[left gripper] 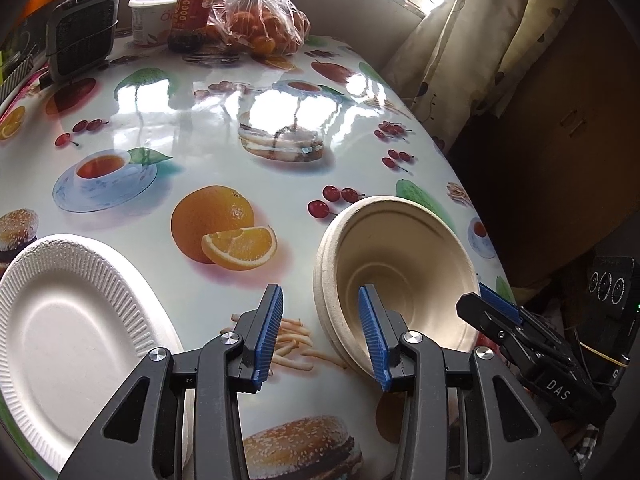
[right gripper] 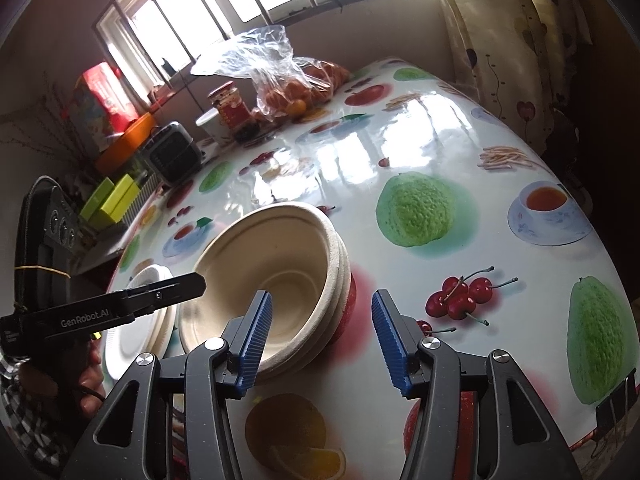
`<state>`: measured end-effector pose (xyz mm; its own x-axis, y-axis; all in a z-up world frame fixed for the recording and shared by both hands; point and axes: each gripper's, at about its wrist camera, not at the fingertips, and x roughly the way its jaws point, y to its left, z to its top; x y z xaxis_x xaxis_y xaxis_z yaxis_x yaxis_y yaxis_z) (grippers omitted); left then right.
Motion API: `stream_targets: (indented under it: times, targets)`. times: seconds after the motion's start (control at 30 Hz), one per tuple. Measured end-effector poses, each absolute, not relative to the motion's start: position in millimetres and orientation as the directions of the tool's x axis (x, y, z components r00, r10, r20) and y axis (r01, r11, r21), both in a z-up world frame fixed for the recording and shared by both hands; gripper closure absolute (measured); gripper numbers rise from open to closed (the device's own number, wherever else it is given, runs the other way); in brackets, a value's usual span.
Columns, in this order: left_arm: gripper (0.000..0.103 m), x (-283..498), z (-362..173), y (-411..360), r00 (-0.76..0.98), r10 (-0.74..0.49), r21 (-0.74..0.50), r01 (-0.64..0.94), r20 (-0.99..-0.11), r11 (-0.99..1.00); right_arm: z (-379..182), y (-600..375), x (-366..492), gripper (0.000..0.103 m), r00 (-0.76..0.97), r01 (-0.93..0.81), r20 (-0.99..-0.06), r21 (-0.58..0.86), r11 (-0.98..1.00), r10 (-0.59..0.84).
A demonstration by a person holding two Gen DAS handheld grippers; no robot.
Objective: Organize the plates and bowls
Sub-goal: 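Open the left tool on the bowl stack while the right tool opens too, then close the left tool on the stacked bowl rims while the right tool closes too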
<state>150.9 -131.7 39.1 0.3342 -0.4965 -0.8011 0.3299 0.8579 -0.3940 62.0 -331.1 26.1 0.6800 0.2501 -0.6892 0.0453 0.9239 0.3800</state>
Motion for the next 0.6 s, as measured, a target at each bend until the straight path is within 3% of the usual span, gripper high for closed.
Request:
stream_targets:
  times: [0.17, 0.3, 0.6]
  targets:
    - [0.062, 151.3, 37.6, -136.5, 0.330, -0.492, -0.386, 0.338, -0.806, 0.858, 23.8, -332.2, 63.9, 0.054, 0.676, 0.050, -0.693, 0.384, 0.922, 0.252]
    - [0.063, 152.9, 36.5, -136.3, 0.331, -0.489, -0.386, 0.330, -0.807, 0.861, 22.6, -330.5, 64.9, 0.068, 0.668, 0.046, -0.701, 0.373, 0.927, 0.250]
    - [0.071, 153.5, 33.9, -136.3, 0.327, -0.481, -0.379, 0.330, -0.813, 0.865, 21.1, -330.3, 66.1, 0.077, 0.668, 0.044, -0.699, 0.379, 0.924, 0.255]
